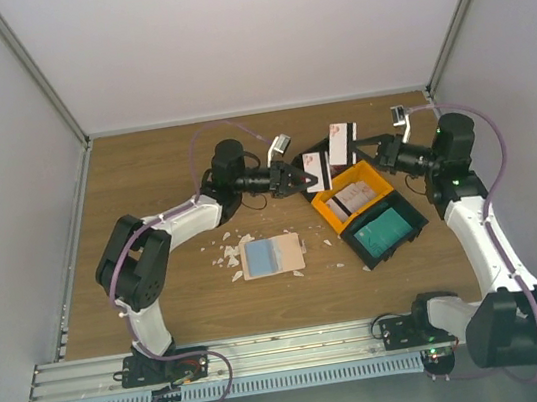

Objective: Put the credit cards into the card holder
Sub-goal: Pick up the credit card from the storage box, then insert the credit card into the card holder.

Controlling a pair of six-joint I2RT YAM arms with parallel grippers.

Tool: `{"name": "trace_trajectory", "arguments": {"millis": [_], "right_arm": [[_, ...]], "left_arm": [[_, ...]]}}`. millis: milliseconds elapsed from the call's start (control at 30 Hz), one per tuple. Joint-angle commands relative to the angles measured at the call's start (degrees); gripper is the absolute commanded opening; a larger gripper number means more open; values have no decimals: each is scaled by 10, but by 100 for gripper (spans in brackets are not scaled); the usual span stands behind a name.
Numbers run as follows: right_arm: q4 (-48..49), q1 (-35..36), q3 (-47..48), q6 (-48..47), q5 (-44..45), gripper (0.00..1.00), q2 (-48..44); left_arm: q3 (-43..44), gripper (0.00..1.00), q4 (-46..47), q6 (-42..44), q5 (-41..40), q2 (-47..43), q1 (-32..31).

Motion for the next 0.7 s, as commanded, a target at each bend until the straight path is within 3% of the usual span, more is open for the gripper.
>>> {"name": "trace_trajectory", "arguments": {"millis": [0,200,367,533,667], "right_arm": [[-40,-3,24,-36,18,0,7],[-124,10,11,-121,69,0,4],[-138,79,-44,-147,120,1,-8],[-94,192,-97,-113,206,1,-8],[-30,281,-144,-60,261,1,11]], "left_arm": [[-30,0,3,13,-16,-33,12],[-87,0,-222,181,-151,-126,39],[-144,0,-397,291,-302,-218,51],[-204,0,-504,312,-413,-291,67],[-254,0,-532,305,-402,-318,75]]}}
